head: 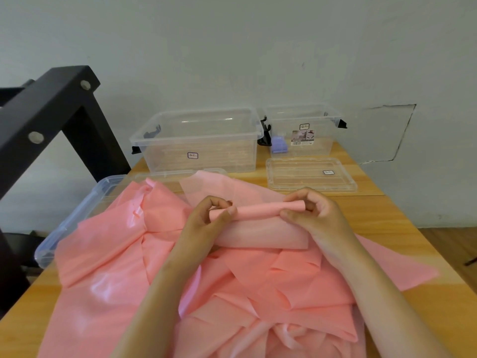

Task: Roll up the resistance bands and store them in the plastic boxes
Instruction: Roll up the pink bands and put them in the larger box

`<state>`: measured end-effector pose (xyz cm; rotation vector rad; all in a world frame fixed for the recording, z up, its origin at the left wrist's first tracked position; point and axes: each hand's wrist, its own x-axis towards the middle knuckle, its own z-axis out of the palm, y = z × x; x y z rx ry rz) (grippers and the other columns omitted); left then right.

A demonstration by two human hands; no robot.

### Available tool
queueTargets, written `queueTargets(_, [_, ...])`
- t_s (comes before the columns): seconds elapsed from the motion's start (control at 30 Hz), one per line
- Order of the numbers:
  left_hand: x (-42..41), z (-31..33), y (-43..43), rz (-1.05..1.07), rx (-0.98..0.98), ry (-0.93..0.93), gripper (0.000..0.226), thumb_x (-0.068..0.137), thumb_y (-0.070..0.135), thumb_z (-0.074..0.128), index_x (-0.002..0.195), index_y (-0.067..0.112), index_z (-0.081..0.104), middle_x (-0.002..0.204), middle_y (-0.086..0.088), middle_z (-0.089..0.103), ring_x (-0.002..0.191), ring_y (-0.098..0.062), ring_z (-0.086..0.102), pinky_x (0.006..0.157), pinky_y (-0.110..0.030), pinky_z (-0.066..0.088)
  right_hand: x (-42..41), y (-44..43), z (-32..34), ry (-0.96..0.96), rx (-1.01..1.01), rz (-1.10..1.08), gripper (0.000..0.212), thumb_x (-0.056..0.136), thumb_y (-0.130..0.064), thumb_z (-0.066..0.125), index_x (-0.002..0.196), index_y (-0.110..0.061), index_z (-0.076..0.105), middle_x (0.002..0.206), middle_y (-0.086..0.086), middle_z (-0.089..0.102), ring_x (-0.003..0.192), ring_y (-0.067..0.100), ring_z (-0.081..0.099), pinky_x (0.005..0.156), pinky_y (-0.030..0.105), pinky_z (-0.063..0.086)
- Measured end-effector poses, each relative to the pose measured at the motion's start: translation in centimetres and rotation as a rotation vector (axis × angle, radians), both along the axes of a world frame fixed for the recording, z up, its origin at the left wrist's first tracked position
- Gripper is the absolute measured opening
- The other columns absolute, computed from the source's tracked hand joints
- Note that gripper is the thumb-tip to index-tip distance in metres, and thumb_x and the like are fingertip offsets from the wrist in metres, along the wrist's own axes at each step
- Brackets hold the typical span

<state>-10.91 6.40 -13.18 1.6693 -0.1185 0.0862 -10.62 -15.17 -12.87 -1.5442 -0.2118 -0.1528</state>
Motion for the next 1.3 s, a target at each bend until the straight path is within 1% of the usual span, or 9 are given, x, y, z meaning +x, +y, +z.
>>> queueTargets(0.1, [0.1,-0.1,-0.1,0.004,-0.048,-0.022,0.015,0.087,0.015,0.067,0.085,0.025,0.056,0.085,-0.005,0.058,0.053,-0.018,0.041,0.037,-0.021,0.036,0.0,-0.2,-0.1,-0.003,-0.004,0.01,0.023,0.076,0.007,0.072,0.087,-0.012,0.065,0.082,-0.008,0.067,0.078,0.003,0.061,0.07,0.013,0.045])
queueTargets(0.27, [0.1,0.1,-0.1,0.026,-0.146,-0.037,0.026,0.081,0.0,0.07,0.095,0.017,0.057,0.064,0.01,0.054,0.043,-0.005,0.044,0.034,-0.02,0.038,0.2,-0.2,-0.4,0.087,-0.021,0.005,0.018,0.075,-0.016,0.08,0.088,-0.021,0.069,0.088,-0.006,0.072,0.082,0.008,0.063,0.079,0.025,0.044])
queueTargets(0.43, [0.1,-0.4,0.0,-0.075,0.068,0.031,0.017,0.084,0.034,0.067,0.096,0.021,0.063,0.099,0.013,0.066,0.079,0.002,0.055,0.054,-0.015,0.045,0.0,-0.1,-0.1,0.009,-0.028,-0.011,0.018,0.076,0.001,0.074,0.081,-0.015,0.068,0.093,0.001,0.072,0.085,0.01,0.063,0.078,0.024,0.047])
queueTargets(0.53, [0.2,-0.4,-0.2,-0.091,0.056,0.029,0.016,0.084,0.021,0.072,0.094,0.015,0.061,0.104,0.008,0.068,0.089,0.0,0.058,0.061,-0.016,0.046,-0.1,0.0,0.0,-0.019,-0.03,0.032,0.027,0.075,0.007,0.072,0.075,-0.02,0.067,0.096,0.0,0.072,0.09,0.009,0.065,0.078,0.023,0.048])
queueTargets(0.63, [0.0,0.1,-0.2,-0.032,-0.109,-0.006,0.02,0.08,0.0,0.07,0.09,0.011,0.057,0.098,-0.007,0.07,0.076,-0.014,0.063,0.052,-0.025,0.05,-0.2,0.1,-0.1,-0.002,0.01,0.065,0.025,0.078,0.004,0.071,0.088,-0.019,0.067,0.097,0.0,0.071,0.088,0.008,0.065,0.074,0.017,0.049])
queueTargets(0.73, [-0.3,0.6,-0.4,-0.009,-0.223,-0.043,0.029,0.077,-0.01,0.068,0.096,0.006,0.053,0.1,-0.012,0.068,0.077,-0.011,0.066,0.052,-0.023,0.055,-0.1,0.2,-0.2,0.06,0.004,0.055,0.017,0.081,-0.007,0.071,0.095,-0.016,0.068,0.088,-0.006,0.071,0.083,0.005,0.064,0.071,0.013,0.047])
queueTargets(0.97, [-0.2,-0.3,-0.3,-0.009,0.077,-0.002,0.013,0.089,0.026,0.064,0.101,0.024,0.06,0.112,0.004,0.065,0.066,-0.006,0.057,0.044,-0.023,0.043,-0.1,0.0,0.1,-0.049,0.062,0.006,0.019,0.077,0.004,0.073,0.083,-0.013,0.066,0.095,0.002,0.072,0.086,0.01,0.064,0.075,0.023,0.052])
queueTargets(1.17, [0.0,-0.1,0.1,0.043,-0.018,-0.026,0.02,0.082,0.014,0.073,0.092,0.022,0.058,0.066,0.005,0.051,0.047,-0.012,0.044,0.037,-0.022,0.039,0.0,-0.2,-0.1,0.101,0.009,0.066,0.024,0.08,-0.015,0.074,0.102,-0.02,0.066,0.095,0.005,0.074,0.087,0.013,0.066,0.078,0.024,0.048])
queueTargets(1.3, [0.2,-0.1,0.3,-0.019,-0.115,0.032,0.029,0.072,0.016,0.08,0.09,0.026,0.06,0.079,-0.009,0.059,0.054,-0.019,0.047,0.04,-0.023,0.041,0.0,-0.1,-0.2,0.093,-0.01,0.006,0.013,0.08,-0.008,0.073,0.091,-0.014,0.07,0.083,-0.003,0.073,0.079,0.009,0.065,0.071,0.018,0.049])
